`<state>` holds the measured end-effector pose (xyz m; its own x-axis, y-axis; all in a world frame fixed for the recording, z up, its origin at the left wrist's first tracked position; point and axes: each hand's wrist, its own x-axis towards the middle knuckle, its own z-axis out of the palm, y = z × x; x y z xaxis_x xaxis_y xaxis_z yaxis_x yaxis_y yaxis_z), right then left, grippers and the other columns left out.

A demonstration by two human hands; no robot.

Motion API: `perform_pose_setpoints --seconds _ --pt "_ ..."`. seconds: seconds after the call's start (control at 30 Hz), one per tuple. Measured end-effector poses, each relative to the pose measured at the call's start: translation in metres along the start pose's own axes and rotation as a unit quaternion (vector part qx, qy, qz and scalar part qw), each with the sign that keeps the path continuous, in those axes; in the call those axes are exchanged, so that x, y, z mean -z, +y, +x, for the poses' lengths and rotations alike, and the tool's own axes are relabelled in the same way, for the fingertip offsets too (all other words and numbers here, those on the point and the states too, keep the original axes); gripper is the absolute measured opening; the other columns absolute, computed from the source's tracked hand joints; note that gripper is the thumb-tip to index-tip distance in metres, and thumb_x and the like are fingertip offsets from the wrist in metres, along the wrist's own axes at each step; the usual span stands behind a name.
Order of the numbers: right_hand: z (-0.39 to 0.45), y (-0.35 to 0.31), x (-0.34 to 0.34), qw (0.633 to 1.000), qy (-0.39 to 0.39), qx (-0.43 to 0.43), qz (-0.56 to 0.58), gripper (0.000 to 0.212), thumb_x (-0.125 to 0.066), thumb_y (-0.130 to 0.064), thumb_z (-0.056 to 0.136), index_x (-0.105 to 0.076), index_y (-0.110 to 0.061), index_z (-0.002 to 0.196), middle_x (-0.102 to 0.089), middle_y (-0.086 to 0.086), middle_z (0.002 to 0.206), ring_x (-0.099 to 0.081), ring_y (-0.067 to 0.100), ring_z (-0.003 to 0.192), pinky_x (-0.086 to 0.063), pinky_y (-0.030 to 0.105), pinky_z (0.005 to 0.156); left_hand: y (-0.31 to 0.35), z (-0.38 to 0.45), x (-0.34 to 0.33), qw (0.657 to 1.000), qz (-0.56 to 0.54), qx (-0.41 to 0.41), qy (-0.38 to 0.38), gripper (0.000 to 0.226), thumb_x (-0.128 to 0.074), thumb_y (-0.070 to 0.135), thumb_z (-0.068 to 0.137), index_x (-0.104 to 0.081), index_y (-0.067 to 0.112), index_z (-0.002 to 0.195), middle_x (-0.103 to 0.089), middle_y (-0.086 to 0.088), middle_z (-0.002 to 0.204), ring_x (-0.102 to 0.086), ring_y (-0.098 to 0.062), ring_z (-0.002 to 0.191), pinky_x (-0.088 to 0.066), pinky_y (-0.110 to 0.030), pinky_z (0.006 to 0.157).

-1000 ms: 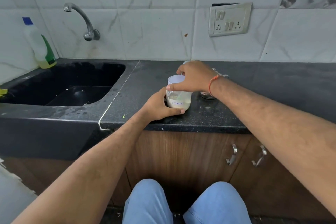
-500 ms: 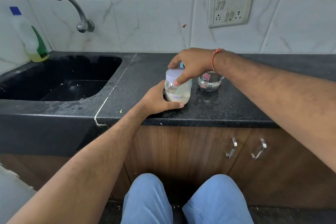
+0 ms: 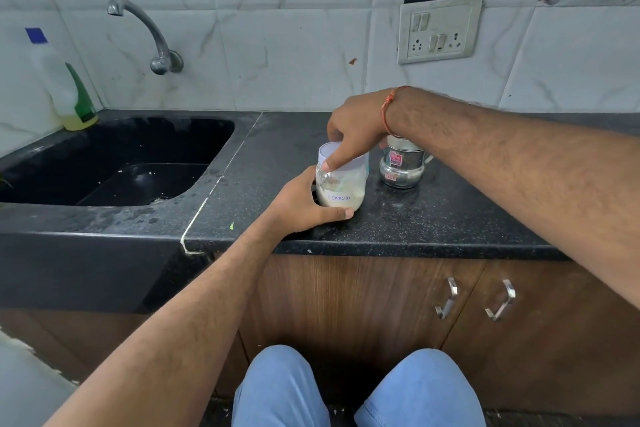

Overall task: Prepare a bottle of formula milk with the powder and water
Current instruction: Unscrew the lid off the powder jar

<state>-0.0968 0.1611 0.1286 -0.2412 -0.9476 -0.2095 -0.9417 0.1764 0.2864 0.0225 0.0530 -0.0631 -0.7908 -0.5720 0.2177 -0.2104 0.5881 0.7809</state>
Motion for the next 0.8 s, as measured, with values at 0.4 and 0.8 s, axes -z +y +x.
perform_pose_setpoints --seconds 0.4,0.8 --pt "0.0014 0.003 0.0026 1.0 -0.024 0.007 0.017 0.067 -0.063 -0.079 0.08 -0.068 -0.026 0.121 -0.073 -0.002 0.102 -0.074 0.017 0.079 -0.066 0.038 0.07 0.003 -0.0015 0.0009 1.0 0.006 0.008 0.009 0.084 -0.102 0.041 0.074 -0.057 0.029 0.144 -0.072 0.018 0.13 -0.067 -0.004 0.122 -0.051 -0.023 0.098" --pt "0.0048 -0.0024 0.0037 0.998 -0.012 0.027 0.048 0.066 -0.068 -0.069 0.074 -0.063 -0.037 0.132 -0.067 -0.008 0.129 -0.068 0.02 0.109 -0.065 0.044 0.082 0.0019 -0.0003 0.0011 1.0 0.004 0.009 0.013 0.086 -0.101 0.044 0.073 -0.057 0.03 0.145 -0.072 0.019 0.132 -0.066 -0.003 0.123 -0.049 -0.021 0.098"
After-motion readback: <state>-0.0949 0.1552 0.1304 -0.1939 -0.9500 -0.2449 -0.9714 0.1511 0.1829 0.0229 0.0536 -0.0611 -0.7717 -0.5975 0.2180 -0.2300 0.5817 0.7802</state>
